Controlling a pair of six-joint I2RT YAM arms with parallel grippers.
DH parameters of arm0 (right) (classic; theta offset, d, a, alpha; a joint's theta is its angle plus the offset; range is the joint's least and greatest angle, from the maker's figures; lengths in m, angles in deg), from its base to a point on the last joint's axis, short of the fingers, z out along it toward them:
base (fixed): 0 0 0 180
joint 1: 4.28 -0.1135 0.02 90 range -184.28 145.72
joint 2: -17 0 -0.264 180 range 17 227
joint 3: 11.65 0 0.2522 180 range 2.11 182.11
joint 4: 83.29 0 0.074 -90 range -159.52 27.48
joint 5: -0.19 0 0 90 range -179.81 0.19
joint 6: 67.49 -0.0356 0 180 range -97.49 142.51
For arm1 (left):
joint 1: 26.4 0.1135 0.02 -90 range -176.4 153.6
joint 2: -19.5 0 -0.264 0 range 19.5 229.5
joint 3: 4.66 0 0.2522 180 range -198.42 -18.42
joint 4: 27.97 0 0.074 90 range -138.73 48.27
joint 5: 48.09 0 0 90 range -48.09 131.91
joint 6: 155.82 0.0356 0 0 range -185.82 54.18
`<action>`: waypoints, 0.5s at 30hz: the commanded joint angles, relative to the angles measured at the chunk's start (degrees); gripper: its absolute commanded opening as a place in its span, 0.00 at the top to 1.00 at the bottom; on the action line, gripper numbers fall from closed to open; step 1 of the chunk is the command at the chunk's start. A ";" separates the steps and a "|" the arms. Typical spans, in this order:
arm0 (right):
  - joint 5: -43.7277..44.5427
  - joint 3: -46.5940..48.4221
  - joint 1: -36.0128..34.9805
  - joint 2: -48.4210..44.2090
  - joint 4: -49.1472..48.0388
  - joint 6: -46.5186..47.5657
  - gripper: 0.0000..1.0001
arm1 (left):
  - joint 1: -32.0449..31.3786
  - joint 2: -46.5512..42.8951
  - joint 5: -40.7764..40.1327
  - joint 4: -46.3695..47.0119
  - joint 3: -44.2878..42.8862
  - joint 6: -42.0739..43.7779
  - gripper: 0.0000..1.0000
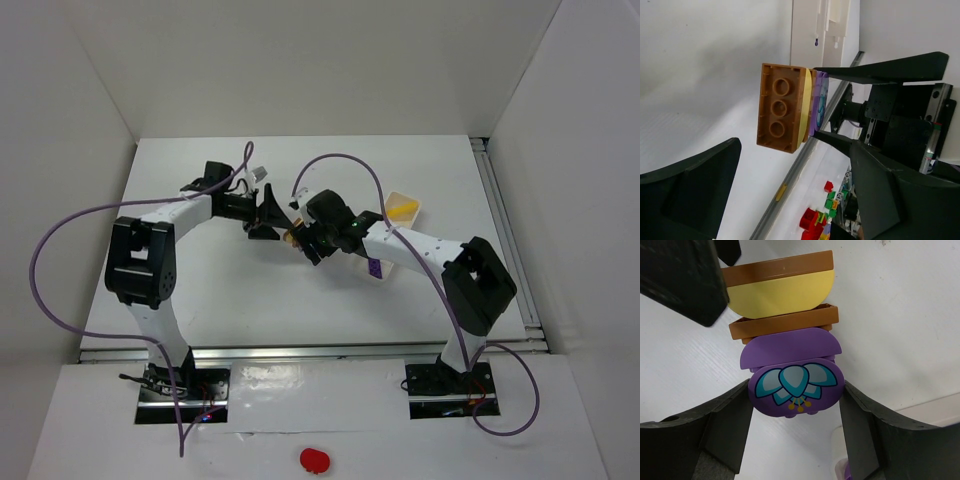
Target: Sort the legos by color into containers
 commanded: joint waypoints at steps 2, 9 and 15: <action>-0.24 2.12 0.04 -1.64 -1.00 -0.37 0.43 | -1.11 3.91 4.60 2.73 -1.43 0.58 0.03; -1.29 2.74 0.04 -2.17 -0.48 -0.37 0.43 | -2.34 7.43 6.45 0.98 -5.38 1.82 0.08; -1.29 3.79 -0.48 -0.94 -0.48 -1.42 0.43 | -3.74 9.45 10.31 0.98 -8.02 1.20 0.44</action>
